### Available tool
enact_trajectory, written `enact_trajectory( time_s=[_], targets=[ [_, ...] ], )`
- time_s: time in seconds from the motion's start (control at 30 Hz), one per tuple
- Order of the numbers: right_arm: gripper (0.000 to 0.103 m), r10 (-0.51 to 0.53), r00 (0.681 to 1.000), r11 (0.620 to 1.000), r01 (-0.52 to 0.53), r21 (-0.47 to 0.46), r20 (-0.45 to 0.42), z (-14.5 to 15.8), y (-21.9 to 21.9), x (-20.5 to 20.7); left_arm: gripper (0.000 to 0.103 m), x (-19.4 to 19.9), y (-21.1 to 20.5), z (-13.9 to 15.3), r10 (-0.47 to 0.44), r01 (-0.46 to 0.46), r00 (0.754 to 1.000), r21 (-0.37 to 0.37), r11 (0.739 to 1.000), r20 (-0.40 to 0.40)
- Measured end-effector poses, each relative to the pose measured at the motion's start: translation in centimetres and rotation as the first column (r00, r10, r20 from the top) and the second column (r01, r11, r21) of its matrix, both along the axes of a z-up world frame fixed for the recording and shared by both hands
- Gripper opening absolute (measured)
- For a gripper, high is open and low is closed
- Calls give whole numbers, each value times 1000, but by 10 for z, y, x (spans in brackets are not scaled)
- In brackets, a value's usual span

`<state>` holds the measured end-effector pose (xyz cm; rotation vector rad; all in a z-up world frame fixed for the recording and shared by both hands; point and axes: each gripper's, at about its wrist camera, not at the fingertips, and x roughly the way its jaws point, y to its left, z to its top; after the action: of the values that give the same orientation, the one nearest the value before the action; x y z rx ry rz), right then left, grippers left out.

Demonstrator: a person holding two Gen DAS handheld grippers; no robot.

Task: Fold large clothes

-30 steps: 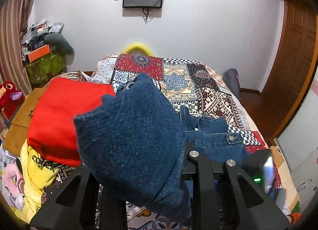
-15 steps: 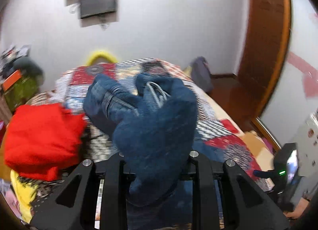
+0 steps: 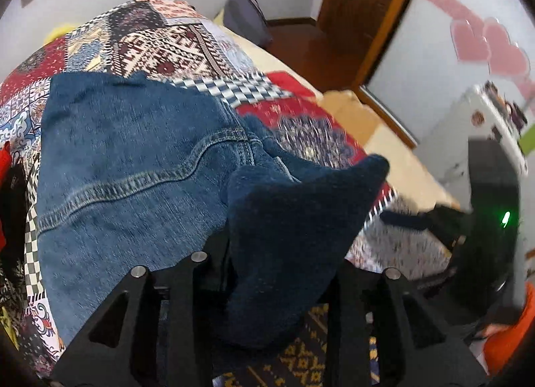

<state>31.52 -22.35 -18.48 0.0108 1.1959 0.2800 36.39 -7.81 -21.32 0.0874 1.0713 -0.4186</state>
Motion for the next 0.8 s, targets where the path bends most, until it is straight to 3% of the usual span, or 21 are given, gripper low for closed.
enact_trajectory(
  time_s=[0.1, 0.37, 0.53, 0.63, 0.73, 0.8],
  targets=[
    [83, 1, 1000, 1000, -1, -8, 8, 5, -4, -5, 45, -8, -1, 4, -12, 12, 1000, -6, 1000, -7],
    [83, 3, 998, 1000, -3, -4, 64, 32, -5, -19, 55, -55, -3, 45, -56, 52, 994, 48, 998, 96],
    [83, 17, 992, 1000, -17, -8, 122, 54, -3, -26, 71, -67, 37, 82, 41, -52, 975, 42, 998, 220],
    [83, 28, 986, 1000, -27, -7, 164, 67, 1, -25, 77, -58, 69, 83, 125, -154, 957, 92, 984, 263],
    [83, 50, 976, 999, -50, -8, 212, 82, 8, -26, 77, -47, 99, 66, 195, -232, 952, 140, 963, 235],
    [83, 71, 967, 997, -70, -14, 245, 89, 16, -24, 77, -44, 115, 49, 223, -249, 959, 144, 958, 172]
  ],
)
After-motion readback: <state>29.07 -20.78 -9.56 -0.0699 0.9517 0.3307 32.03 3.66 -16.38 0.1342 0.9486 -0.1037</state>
